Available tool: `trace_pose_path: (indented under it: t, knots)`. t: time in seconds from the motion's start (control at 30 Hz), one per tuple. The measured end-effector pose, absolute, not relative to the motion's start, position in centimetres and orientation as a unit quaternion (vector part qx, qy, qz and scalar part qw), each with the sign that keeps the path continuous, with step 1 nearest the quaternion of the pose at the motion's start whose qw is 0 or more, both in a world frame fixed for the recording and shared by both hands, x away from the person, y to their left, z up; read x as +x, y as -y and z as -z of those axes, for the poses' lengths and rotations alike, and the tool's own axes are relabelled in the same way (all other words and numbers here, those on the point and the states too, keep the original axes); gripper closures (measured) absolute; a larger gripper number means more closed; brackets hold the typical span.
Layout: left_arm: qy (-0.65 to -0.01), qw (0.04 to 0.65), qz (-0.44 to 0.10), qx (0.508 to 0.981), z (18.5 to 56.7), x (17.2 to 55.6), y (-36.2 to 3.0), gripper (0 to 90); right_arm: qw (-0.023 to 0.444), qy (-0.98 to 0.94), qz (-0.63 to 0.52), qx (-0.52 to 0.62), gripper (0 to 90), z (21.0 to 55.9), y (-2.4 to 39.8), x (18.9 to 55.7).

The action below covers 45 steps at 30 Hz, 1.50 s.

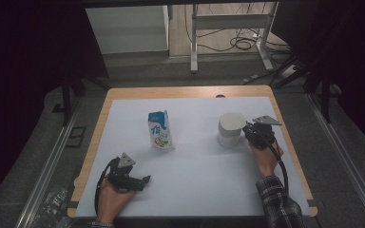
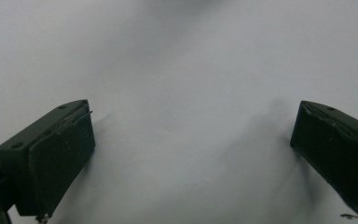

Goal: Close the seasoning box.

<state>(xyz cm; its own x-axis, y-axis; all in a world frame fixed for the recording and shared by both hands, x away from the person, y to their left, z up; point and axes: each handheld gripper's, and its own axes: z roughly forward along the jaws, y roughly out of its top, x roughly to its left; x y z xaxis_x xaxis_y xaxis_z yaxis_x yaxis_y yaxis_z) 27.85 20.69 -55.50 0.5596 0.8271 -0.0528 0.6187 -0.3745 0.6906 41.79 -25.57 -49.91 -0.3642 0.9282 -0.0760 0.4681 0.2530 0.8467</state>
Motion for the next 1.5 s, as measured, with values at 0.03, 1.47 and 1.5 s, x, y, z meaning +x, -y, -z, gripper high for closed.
trace_pose_path:
  t: [0.03,1.47,1.5]
  knots:
    - [-0.444,0.34,-0.153,0.815,55.5,27.8,-20.7,0.0,0.305,-0.734,-0.382,0.472,77.8,49.9,25.4,41.7]
    - [-0.443,0.339,-0.155,0.815,55.5,27.8,-20.7,0.0,0.218,-0.744,-0.454,0.439,79.7,48.1,24.7,34.6]
    - [-0.443,0.339,-0.155,0.815,55.5,27.8,-20.7,0.0,0.214,-0.745,-0.456,0.438,79.7,48.1,24.6,34.3]
